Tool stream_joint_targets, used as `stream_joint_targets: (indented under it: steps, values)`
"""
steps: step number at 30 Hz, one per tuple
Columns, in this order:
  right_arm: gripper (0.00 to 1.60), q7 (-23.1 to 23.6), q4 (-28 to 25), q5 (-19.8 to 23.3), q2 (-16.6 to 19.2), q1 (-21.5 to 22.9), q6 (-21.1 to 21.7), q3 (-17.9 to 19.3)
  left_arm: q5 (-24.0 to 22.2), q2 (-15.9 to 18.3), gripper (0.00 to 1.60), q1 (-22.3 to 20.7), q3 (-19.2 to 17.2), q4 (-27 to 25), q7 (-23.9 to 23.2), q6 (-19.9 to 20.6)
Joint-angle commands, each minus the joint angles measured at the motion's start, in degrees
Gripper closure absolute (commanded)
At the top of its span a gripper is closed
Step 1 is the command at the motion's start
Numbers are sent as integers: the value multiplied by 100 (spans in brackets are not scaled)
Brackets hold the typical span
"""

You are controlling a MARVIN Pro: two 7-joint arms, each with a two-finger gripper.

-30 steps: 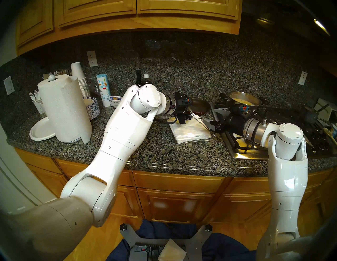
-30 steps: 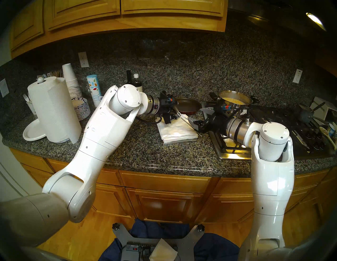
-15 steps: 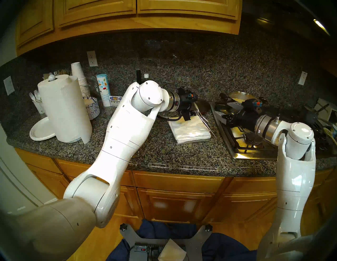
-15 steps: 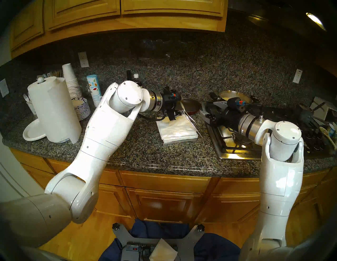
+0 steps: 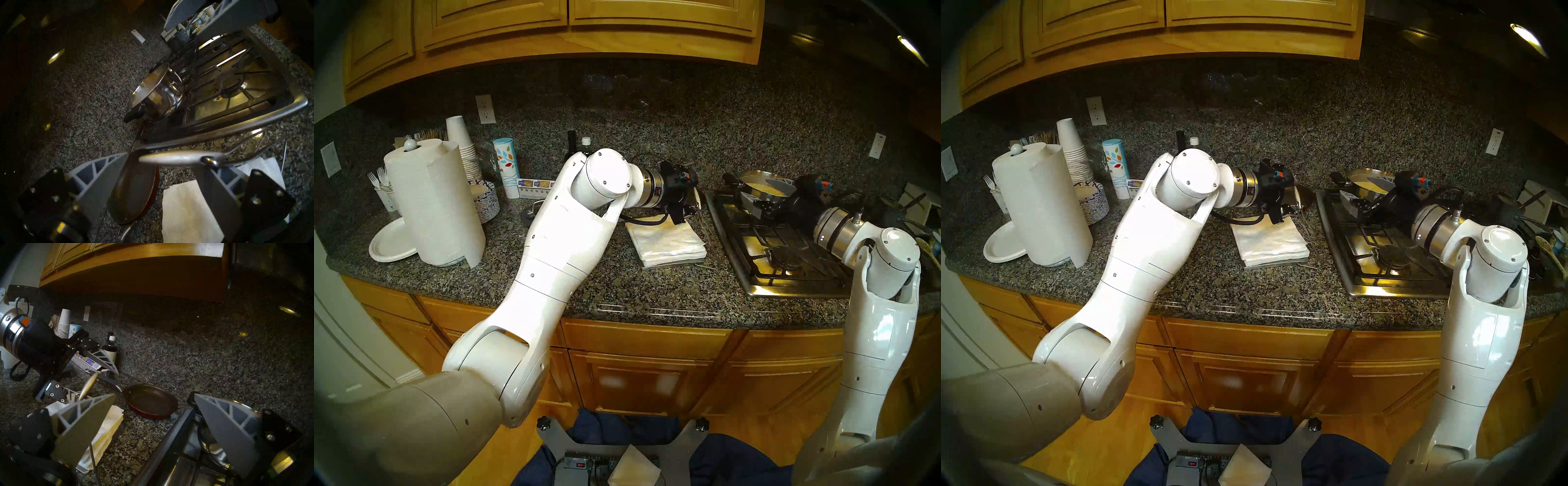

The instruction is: Take napkin out of napkin holder

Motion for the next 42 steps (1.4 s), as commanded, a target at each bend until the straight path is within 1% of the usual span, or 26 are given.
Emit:
stream_joint_targets:
  steps: [1,8,13,15,17,24,29,33,36,37,42]
  values:
    - [0,-18,-197,77,14,101,-23,165,-107,-248,24,-253,-1,-240,9,-12]
    - [0,-15,-178,116,40,135,-34,269,-222,-346,22,-147,49,-241,-98,45]
    - [0,-2,-168,132,48,161,-40,252,-121,-307,22,-160,74,-210,-50,89]
    - [0,6,-165,148,45,178,-44,230,-73,-213,23,-193,26,-213,-48,112]
    - [0,20,-170,159,51,188,-40,203,-49,-131,18,-210,-47,-243,-36,131]
    - [0,85,-177,283,-13,244,-21,64,85,217,17,-214,-311,-466,-41,236]
    - [0,199,-173,377,-45,304,1,-132,211,449,14,-113,-445,-653,-86,336]
    - [0,326,-177,463,-108,326,32,-369,267,632,14,-5,-581,-816,-122,411]
    - [0,397,-202,485,-154,343,48,-578,278,780,13,85,-697,-986,-203,456]
    - [0,410,-207,476,-150,355,55,-630,274,822,15,119,-723,-1043,-241,470]
    - [0,384,-92,430,-163,469,100,-763,169,1030,18,314,-849,-1275,-650,541]
